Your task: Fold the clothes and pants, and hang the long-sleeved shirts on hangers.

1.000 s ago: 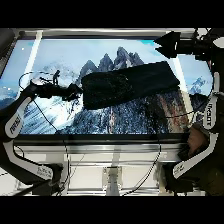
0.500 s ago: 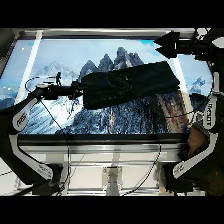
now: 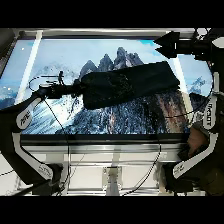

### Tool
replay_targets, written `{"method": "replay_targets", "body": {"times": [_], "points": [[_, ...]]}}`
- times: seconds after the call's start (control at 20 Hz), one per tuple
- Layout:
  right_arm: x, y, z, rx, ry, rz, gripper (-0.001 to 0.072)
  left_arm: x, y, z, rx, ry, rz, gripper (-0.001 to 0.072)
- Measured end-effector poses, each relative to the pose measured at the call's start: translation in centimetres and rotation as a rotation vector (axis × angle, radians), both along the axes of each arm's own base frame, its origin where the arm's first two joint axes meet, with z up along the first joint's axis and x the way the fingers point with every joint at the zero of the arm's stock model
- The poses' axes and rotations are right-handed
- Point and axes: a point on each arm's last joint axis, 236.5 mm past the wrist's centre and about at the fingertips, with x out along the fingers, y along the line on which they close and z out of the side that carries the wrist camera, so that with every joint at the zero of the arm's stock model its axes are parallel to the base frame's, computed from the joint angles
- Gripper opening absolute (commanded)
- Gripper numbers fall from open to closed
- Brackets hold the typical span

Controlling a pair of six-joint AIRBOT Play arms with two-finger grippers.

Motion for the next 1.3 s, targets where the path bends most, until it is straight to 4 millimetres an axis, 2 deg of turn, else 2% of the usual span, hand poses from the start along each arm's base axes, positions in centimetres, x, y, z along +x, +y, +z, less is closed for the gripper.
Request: {"method": "replay_targets", "body": {"times": [0.1,0.2,0.25,0.4,0.45,0.5,0.55,0.75,0.9,1.1,1.3], "points": [[0.0,0.0,0.0,0.000,0.000,0.000,0.0625,0.1,-0.2,0.2,-0.002,-0.005,-0.004,0.0343],[0.0,0.0,0.0,0.000,0.000,0.000,0.0624,0.1,-0.3,0.2,-0.003,-0.005,-0.008,0.0160],[0.0,0.0,0.0,0.000,0.000,0.000,0.0625,0.1,-0.4,0.2,-0.004,-0.005,-0.009,0.0035],[0.0,0.0,0.0,-0.002,0.001,-0.001,0.0612,0.1,-0.4,0.4,-0.009,-0.009,-0.014,0.0034],[0.0,-0.1,-0.1,-0.005,0.000,-0.002,0.0556,0.1,-0.5,0.5,-0.011,-0.011,-0.016,0.0033],[0.1,-0.1,-0.1,-0.007,0.000,-0.006,0.0305,0.1,-0.5,0.7,-0.014,-0.014,-0.019,0.0033],[0.2,-0.2,-0.4,-0.018,0.002,-0.013,0.0021,0.0,-0.5,0.9,-0.016,-0.020,-0.024,0.0032],[0.4,0.2,-2.5,-0.095,0.041,-0.018,0.0017,-0.6,0.0,2.4,0.035,-0.052,-0.062,0.0032],[0.2,2.5,-4.7,-0.145,0.075,0.021,0.0015,-2.3,1.2,2.9,0.166,-0.044,-0.124,0.0032],[-0.7,7.3,-9.8,-0.184,0.160,0.128,0.0015,-5.3,3.9,4.5,0.364,-0.032,-0.209,0.0032],[-3.3,12.8,-16.1,-0.204,0.286,0.284,0.0015,-7.6,7.2,8.2,0.489,-0.048,-0.226,0.0032]]}}
